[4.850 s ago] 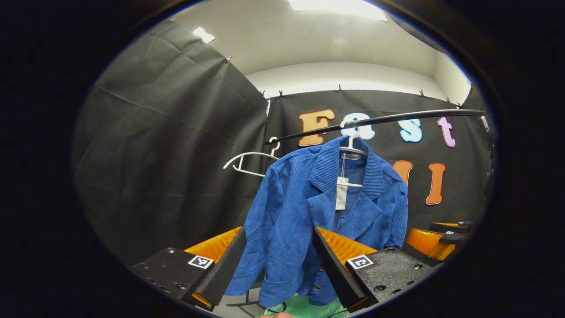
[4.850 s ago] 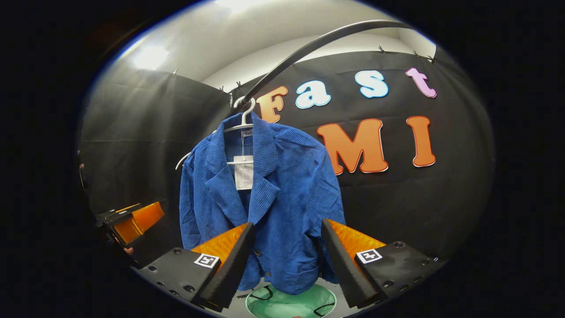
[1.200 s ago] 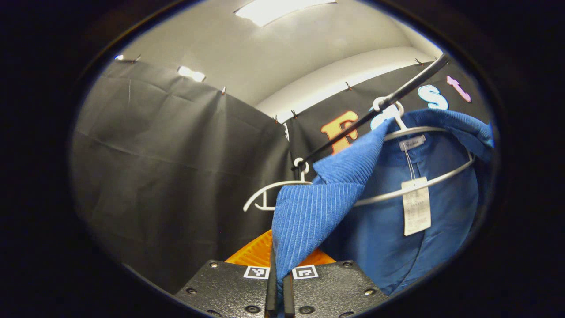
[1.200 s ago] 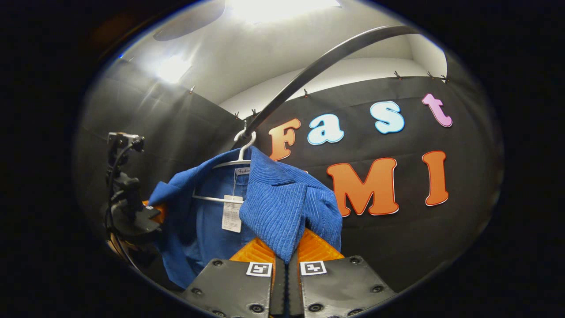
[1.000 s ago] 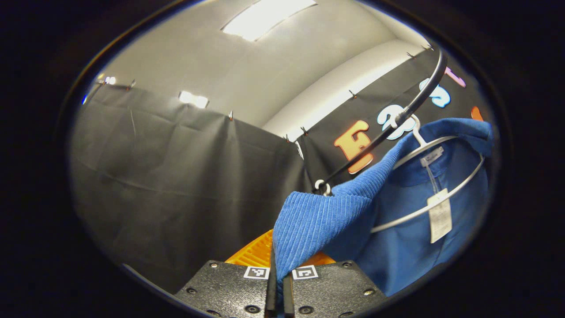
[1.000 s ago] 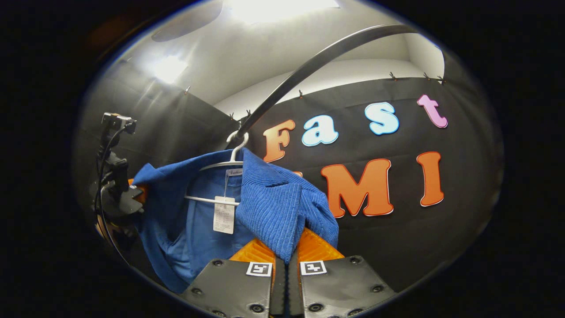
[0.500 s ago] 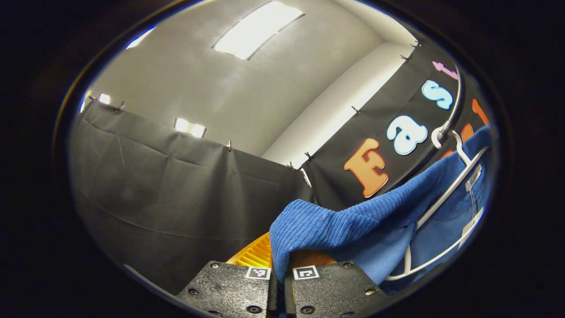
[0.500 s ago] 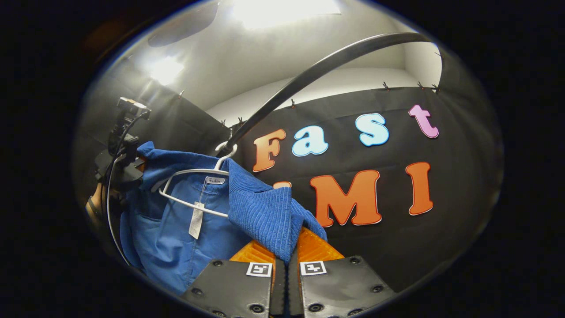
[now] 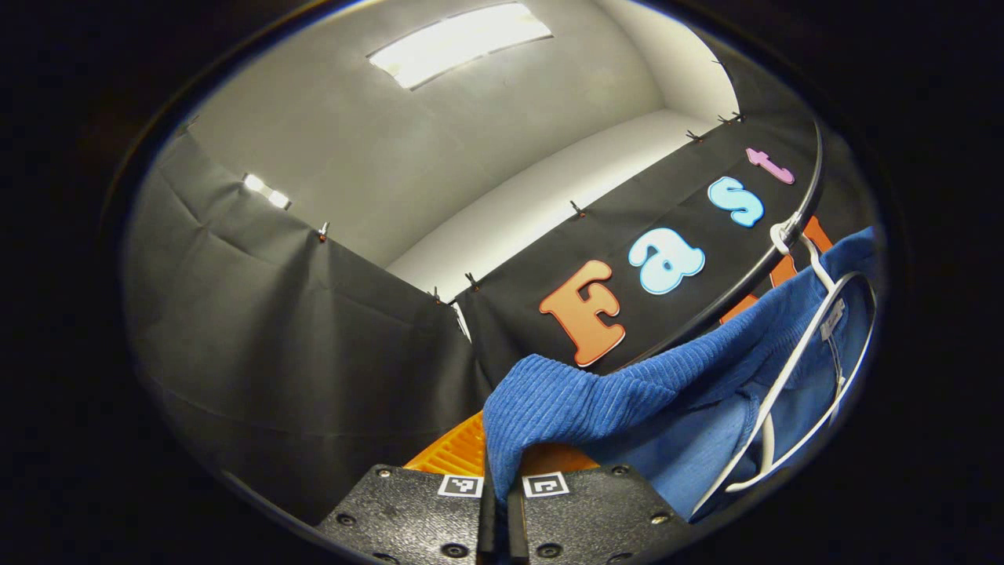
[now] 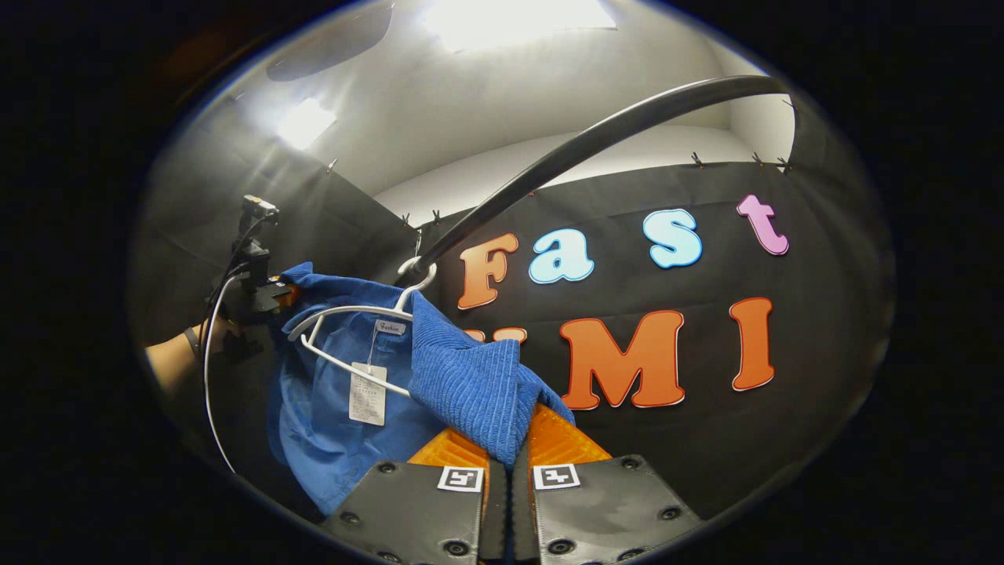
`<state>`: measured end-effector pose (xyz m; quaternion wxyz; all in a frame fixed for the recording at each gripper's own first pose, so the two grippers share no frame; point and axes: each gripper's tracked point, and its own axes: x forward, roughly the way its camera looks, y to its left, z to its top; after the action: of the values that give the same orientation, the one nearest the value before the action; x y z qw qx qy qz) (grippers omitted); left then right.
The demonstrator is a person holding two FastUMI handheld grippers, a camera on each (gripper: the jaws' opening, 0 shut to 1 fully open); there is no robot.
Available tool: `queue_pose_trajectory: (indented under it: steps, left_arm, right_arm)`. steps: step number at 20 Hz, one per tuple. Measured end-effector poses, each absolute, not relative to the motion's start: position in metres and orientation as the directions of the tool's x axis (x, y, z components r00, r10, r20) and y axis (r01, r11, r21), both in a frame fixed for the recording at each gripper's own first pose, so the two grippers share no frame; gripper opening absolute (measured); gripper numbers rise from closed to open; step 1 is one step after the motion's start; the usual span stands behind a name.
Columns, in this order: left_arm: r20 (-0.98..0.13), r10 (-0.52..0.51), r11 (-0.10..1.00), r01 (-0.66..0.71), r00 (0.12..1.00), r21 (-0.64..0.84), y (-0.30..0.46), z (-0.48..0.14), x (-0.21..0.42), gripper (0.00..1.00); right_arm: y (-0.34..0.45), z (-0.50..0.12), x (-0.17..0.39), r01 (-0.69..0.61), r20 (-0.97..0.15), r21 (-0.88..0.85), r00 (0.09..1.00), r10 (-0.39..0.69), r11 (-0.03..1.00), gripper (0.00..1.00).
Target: Grasp the clothes on the hanger with both hands and then place them into the laundry hamper below.
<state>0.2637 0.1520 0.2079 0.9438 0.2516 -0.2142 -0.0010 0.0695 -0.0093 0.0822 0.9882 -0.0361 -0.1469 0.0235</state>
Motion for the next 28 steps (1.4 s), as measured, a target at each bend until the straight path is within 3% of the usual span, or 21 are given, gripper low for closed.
queue_pose_trajectory:
  steps: [7, 13, 16, 20, 28]
  left_arm:
    - [0.265, -0.09, 0.908, -0.03, 0.96, 0.417, 0.167, 0.113, 0.282, 0.05]
    - [0.193, -0.05, 0.949, -0.014, 0.98, 0.315, 0.167, 0.042, 0.255, 0.05]
    - [0.15, -0.038, 0.94, -0.016, 0.988, 0.34, 0.161, 0.013, 0.244, 0.05]
    - [0.082, -0.057, 0.942, 0.027, 0.995, 0.334, 0.144, -0.016, 0.23, 0.05]
    - [0.066, -0.108, 0.95, 0.083, 0.992, 0.301, 0.097, -0.021, 0.209, 0.05]
  right_arm:
    - [0.001, 0.082, 0.076, -0.009, 0.284, -0.092, 0.958, 0.035, 0.996, 0.1]
    - [-0.006, 0.09, 0.078, 0.043, 0.299, -0.106, 0.954, -0.009, 0.993, 0.1]
    - [-0.012, 0.097, 0.083, 0.075, 0.322, -0.101, 0.946, -0.039, 0.992, 0.1]
    - [-0.036, 0.103, 0.088, 0.147, 0.337, -0.054, 0.934, -0.12, 0.988, 0.1]
    - [-0.129, 0.093, 0.084, 0.351, 0.297, 0.009, 0.893, -0.337, 0.936, 0.1]
